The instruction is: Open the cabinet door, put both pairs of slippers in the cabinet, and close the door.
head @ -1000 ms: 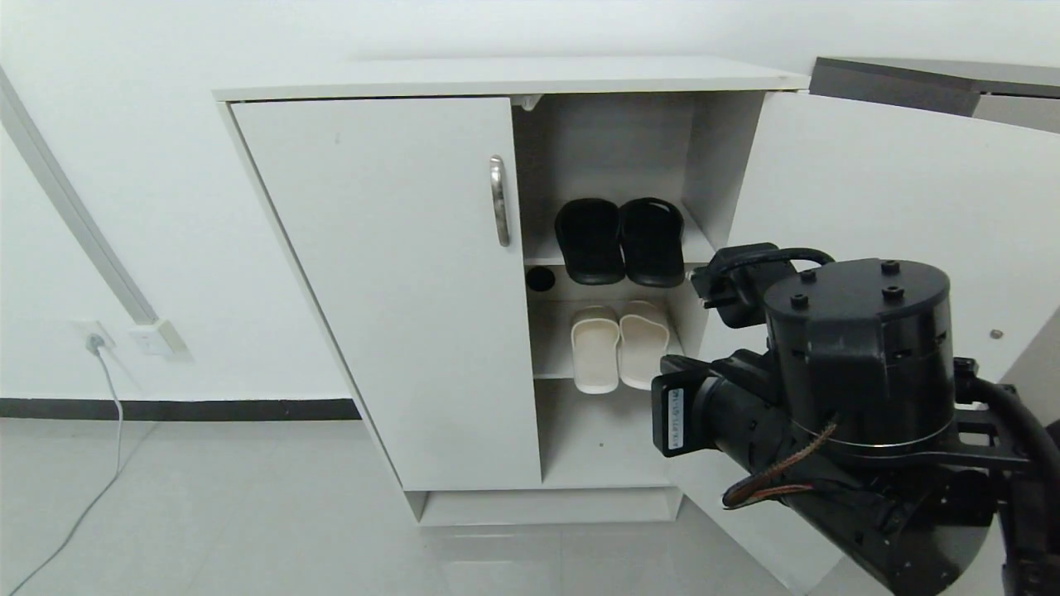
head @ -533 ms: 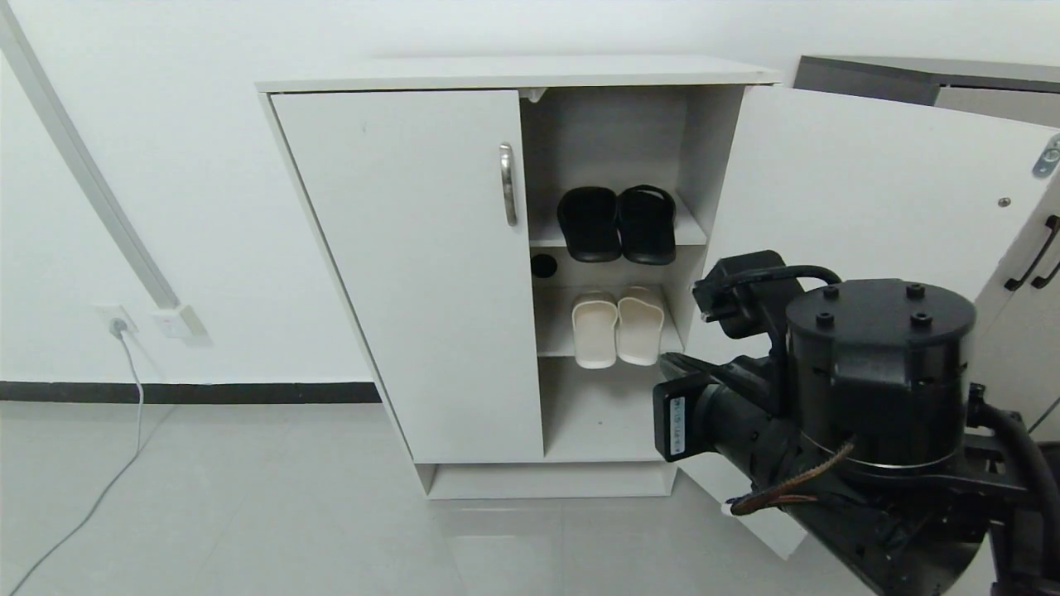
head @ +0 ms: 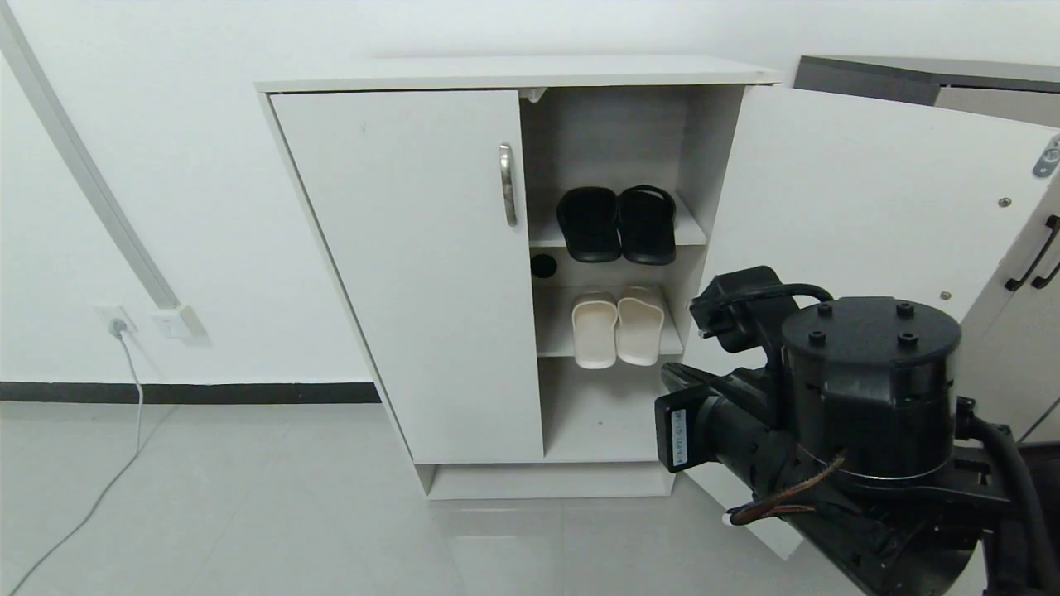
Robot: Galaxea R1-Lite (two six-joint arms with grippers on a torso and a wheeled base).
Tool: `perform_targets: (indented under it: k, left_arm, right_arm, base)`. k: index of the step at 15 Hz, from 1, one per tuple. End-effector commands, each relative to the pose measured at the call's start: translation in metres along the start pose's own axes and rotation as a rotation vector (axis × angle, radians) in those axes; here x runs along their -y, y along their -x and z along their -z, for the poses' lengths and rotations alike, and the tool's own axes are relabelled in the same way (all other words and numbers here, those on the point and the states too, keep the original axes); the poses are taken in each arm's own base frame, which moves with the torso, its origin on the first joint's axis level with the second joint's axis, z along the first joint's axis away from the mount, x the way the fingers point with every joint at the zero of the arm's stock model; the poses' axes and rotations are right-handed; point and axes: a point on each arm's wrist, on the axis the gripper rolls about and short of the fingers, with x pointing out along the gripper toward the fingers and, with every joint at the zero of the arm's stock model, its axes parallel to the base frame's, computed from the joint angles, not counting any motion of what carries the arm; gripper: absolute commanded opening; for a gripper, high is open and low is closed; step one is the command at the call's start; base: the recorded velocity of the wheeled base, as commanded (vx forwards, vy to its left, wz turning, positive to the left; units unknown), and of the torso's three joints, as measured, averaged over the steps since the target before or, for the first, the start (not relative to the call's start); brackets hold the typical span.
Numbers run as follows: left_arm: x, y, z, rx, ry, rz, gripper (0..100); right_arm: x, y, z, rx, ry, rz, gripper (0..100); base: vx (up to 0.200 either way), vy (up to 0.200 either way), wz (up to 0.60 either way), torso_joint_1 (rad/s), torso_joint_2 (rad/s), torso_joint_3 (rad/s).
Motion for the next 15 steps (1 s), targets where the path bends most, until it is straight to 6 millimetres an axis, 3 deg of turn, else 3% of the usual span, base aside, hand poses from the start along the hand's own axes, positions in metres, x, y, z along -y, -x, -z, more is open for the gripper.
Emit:
perform_targets:
  k: [1, 10, 15]
  left_arm:
    - [0.0, -0.0001, 0.0, -0.001, 0.0, -0.001, 0]
    - [0.0, -0.0001, 0.0, -0.001, 0.0, -0.001, 0]
    - [0.0, -0.0001, 0.0, -0.001, 0.002, -0.001, 0]
  right_arm:
    - [-0.001, -0.002, 0.0021, -0.006, 0.005, 0.002, 0]
    - [0.0003, -0.0027, 0.0028, -0.009, 0.006, 0.006, 0]
    - [0.001, -0.0032, 0.0027, -0.009, 0.006, 0.009, 0]
  base:
    - [0.0, 0.0, 0.0, 0.0, 0.0, 0.0]
    - [0.0, 0.0, 0.0, 0.0, -0.01, -0.012]
    - [0.0, 0.0, 0.0, 0.027, -0.32, -0.33]
